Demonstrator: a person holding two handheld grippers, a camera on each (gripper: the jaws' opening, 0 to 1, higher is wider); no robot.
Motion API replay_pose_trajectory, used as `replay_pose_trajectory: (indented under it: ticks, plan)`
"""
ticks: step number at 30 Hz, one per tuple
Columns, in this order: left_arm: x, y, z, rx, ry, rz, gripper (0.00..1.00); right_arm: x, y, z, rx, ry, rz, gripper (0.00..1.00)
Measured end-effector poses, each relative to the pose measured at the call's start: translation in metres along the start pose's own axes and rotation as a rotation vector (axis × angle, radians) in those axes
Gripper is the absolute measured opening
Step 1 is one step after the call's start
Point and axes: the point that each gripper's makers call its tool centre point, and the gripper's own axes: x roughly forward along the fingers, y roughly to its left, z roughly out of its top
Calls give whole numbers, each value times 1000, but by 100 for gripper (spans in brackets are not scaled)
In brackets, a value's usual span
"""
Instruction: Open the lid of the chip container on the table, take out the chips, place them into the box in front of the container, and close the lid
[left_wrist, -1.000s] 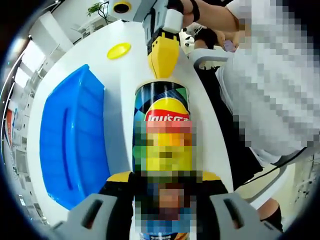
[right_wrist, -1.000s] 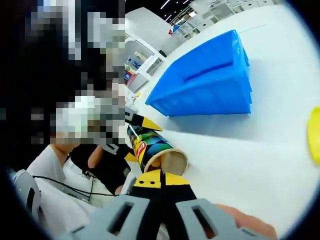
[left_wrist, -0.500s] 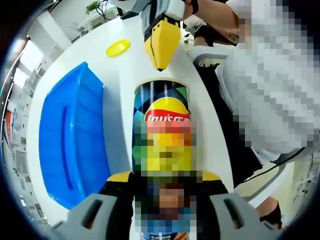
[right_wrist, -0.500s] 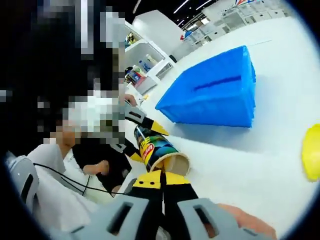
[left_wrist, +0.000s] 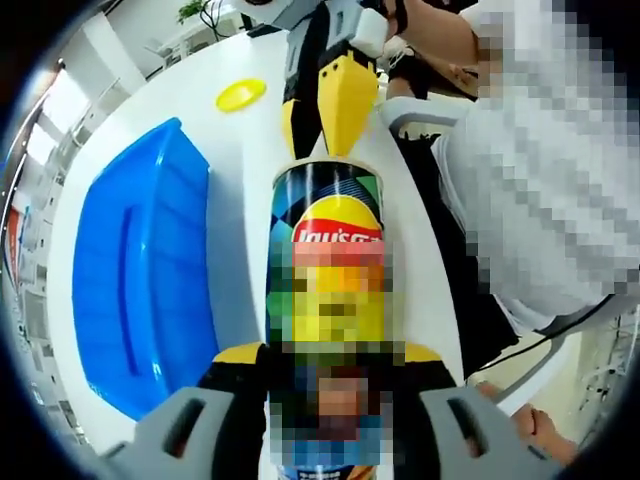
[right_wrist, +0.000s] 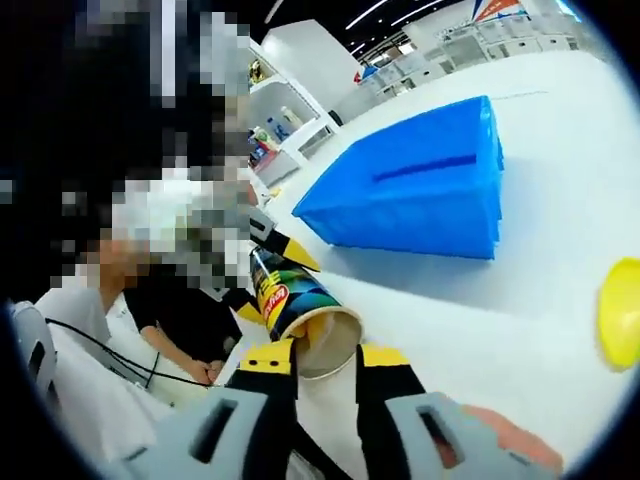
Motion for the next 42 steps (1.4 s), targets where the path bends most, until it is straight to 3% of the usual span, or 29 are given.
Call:
replay_pose_trajectory:
  ticks: [7, 15, 18, 21, 23, 31, 42]
  plan:
    - [0, 0, 1, -11, -8, -11, 48, 9, -8, -2, 66, 22, -16, 27]
    - [1, 1, 1, -31, -8, -24, 48, 9, -13, 3, 50, 47, -48, 27]
    - [2, 0, 1, -30, 0, -24, 48, 9, -11, 4, 51, 55, -36, 21]
    - [2, 0, 1, -28, 4, -23, 48, 12, 7, 1, 94, 59, 59, 7]
    - [3, -1, 1, -25, 3, -22, 48, 13, 4, 0, 73, 62, 43, 6]
    - [3, -4, 3, -24, -13, -20, 48, 12, 7, -7, 165, 50, 65, 0]
    - [3, -6, 6, -20, -21, -18, 48, 7, 2, -4, 141, 69, -6, 0]
